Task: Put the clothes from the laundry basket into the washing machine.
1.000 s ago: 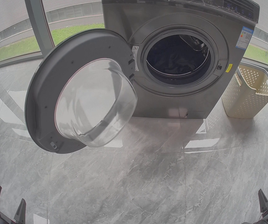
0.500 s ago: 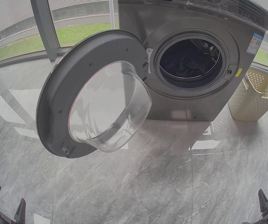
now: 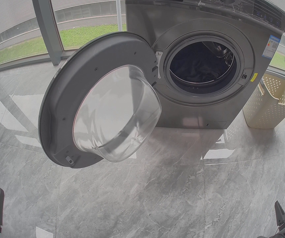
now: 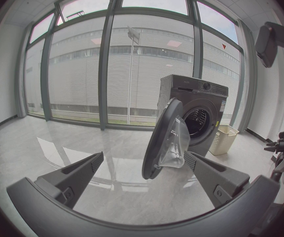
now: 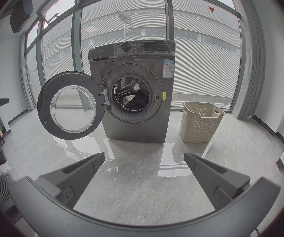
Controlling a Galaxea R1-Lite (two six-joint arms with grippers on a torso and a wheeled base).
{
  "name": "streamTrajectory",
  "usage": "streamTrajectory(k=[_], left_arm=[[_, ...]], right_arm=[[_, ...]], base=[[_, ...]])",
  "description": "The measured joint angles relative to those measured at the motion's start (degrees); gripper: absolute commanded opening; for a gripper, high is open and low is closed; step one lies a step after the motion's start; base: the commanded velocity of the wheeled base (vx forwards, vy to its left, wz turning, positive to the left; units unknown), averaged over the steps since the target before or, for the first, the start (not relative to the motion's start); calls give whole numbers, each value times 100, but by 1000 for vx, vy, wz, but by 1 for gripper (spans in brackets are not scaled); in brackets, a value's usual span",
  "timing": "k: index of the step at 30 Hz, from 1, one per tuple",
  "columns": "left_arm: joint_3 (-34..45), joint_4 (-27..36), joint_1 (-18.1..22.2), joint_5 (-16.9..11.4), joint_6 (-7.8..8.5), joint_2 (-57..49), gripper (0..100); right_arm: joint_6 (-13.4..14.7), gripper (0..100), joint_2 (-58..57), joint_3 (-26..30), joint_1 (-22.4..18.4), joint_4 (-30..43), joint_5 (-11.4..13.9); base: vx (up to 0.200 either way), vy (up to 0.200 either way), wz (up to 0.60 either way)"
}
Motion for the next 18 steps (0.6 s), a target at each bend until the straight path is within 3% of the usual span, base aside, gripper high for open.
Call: streamTrajectory(k=[4, 9, 18], left_arm=[[-180, -377, -105, -221, -101, 795, 100], [-371, -1330, -217, -651, -211, 2219, 100], [-811, -2748, -324, -1253, -285, 4598, 100]], right_arm=[[4, 100, 2, 0, 0, 0, 0], [6, 100, 2, 0, 0, 0, -6], [9, 100, 4, 0, 2, 0, -9]], base=[[0, 0, 0], [0, 0, 0], [0, 0, 0]])
